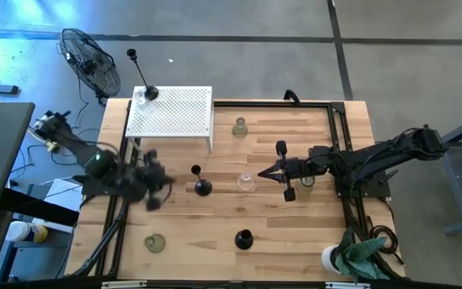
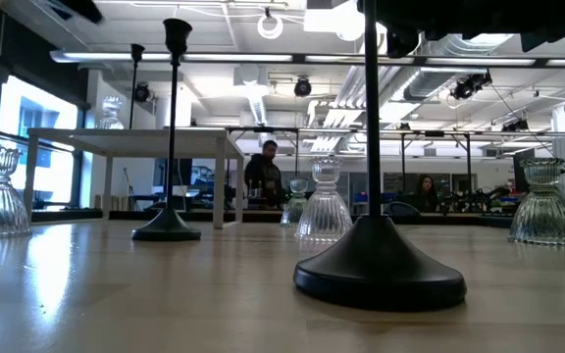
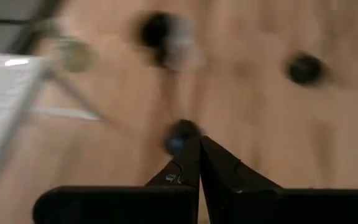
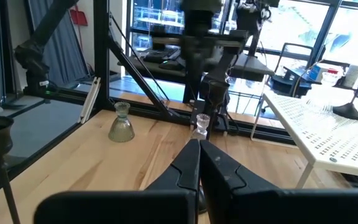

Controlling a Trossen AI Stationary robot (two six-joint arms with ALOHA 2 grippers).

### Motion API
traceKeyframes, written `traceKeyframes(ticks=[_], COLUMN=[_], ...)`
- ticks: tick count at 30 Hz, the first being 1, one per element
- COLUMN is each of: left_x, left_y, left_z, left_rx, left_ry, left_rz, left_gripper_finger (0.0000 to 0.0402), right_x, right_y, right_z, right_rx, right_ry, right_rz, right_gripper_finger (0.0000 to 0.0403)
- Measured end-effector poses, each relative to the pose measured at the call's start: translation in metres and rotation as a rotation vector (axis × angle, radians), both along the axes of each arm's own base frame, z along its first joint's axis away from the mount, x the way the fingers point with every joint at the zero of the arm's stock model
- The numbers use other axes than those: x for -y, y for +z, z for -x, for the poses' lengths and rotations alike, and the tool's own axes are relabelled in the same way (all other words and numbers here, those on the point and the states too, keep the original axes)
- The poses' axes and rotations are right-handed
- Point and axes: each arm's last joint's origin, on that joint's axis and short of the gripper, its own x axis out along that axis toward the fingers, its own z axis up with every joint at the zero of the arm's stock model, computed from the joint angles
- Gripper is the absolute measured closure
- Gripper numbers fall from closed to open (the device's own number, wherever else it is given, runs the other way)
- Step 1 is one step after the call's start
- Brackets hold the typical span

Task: Pick & Place candle stick holders
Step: Put the bottom green candle holder on the shelf

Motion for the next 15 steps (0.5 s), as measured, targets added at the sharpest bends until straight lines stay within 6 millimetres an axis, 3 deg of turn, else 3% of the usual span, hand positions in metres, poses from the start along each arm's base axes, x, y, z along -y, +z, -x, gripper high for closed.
traceKeyframes(ticks=[7, 15], left_x=[0.075, 0.140], left_y=[-0.009, -0.005], left_z=[-0.001, -0.004], left_rx=[-0.147, -0.353], left_ry=[-0.277, -0.223], left_rz=[0.008, 0.073], left_gripper_finger=[0.0401, 0.0390], right_x=[0.000, 0.000], right_y=[0.000, 0.000], right_z=[0.000, 0.000], right_rx=[0.000, 0.001], right_ry=[0.002, 0.003], right_rz=[0.000, 0.000], right_gripper_finger=[0.0401, 0.0401])
